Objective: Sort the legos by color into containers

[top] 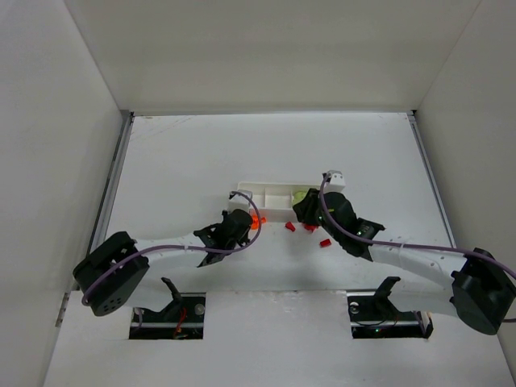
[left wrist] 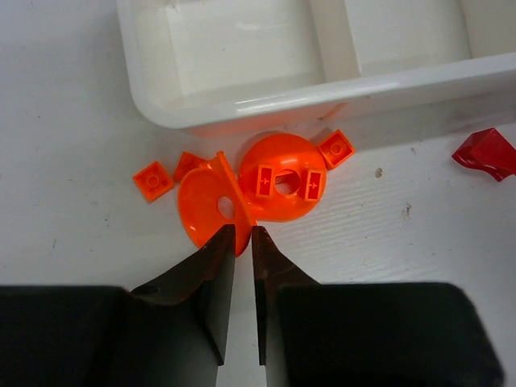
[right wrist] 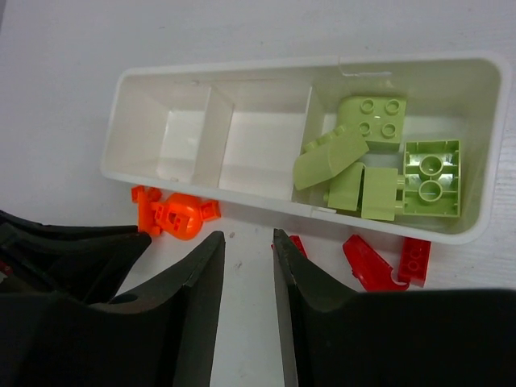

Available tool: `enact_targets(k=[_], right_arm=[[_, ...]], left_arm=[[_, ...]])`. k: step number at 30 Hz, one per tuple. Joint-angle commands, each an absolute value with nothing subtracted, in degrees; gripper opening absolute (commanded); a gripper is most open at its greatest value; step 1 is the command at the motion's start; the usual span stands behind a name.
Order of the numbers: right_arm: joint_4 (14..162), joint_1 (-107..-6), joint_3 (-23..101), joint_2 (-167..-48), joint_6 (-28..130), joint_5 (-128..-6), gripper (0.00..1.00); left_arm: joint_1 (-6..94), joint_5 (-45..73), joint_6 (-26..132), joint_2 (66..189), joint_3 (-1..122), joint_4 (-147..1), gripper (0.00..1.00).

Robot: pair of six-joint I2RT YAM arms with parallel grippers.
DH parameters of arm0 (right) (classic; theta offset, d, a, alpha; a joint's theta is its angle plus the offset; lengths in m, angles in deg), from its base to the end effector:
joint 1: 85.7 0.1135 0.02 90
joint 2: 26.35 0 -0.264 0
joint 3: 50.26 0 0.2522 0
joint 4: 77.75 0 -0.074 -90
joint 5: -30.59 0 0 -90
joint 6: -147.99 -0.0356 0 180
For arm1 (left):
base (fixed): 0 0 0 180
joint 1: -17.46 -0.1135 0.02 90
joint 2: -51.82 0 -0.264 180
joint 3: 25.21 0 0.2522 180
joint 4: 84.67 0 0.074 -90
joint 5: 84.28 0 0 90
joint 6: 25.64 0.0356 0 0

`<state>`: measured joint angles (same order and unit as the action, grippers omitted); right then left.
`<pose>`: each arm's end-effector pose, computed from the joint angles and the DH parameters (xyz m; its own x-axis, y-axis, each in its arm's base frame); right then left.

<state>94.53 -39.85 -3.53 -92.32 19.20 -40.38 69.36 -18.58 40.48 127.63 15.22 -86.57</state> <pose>0.1801 0.1688 0.2227 -0.5443 0.2896 -0.7873 -0.1731 0.8796 0.4432 0.1656 -0.1875 0.1647 -0.5159 0.0599 -0.8546 0.3244 0.9369 -0.1301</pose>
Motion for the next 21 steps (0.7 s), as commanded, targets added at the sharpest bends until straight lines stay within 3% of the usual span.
enact_targets(k=[1,5,15,21], right_arm=[[98.7,-39.3,-2.5,-91.8,19.8,-41.3,0.37],[98.2,-40.4,-0.6,-91.9,22.2,-42.2,0.37],[100.3,-42.2,1.8,-95.0,25.6,-42.6,0.39],[103.2,-42.2,-0.3,-96.5,24.6,-42.6,0.38]], left_arm=[[69.0,-19.5,41.7,128.0,17.4,-88.6,0.1],[69.7,-20.4,41.3,126.1,17.0,-88.4,0.05],[70.1,-20.3,39.0,111.0,18.8,-78.6,0.05],[68.5,-18.2,39.2,113.4,24.5,-81.5,0.06]])
